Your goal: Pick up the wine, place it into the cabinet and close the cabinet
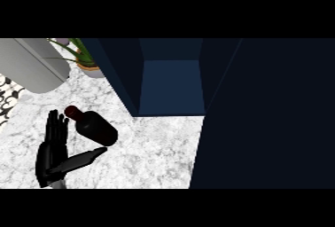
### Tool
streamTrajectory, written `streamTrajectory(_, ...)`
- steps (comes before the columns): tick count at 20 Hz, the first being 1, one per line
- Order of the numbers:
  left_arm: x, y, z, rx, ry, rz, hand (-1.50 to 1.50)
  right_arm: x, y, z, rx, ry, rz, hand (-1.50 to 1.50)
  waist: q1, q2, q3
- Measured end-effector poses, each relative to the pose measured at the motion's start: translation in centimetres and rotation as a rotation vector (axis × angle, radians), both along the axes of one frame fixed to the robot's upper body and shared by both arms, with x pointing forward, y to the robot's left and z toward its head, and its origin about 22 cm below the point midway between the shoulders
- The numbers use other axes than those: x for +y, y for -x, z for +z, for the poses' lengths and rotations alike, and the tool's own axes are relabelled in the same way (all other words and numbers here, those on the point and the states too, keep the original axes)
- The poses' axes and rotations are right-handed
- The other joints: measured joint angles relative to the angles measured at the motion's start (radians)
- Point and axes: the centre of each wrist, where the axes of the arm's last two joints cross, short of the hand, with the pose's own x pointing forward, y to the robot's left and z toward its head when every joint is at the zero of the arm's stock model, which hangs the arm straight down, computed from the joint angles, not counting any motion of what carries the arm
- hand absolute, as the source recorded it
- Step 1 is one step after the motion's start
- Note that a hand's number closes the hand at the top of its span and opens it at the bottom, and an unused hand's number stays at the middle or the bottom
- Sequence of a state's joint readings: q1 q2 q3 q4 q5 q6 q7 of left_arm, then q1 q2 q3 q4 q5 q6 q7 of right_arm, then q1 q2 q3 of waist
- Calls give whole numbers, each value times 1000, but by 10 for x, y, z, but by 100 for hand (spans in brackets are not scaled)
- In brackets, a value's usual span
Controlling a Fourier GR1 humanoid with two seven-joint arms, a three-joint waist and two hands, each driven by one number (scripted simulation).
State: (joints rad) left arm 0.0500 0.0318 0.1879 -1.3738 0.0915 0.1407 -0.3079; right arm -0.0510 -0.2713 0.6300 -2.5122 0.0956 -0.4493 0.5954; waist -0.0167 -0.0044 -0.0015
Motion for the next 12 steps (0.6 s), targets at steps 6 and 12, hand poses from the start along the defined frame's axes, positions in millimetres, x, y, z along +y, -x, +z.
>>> streamTrajectory(6, 4, -2, -27, 10, 38, -21, -150, 0, -1, 2, -12, 5, -8, -150, -1, 1, 0)
streamTrajectory(12, 2, -4, -45, 27, 120, -72, -150, -1, -2, 3, -17, 12, -19, -150, 0, 1, 0)
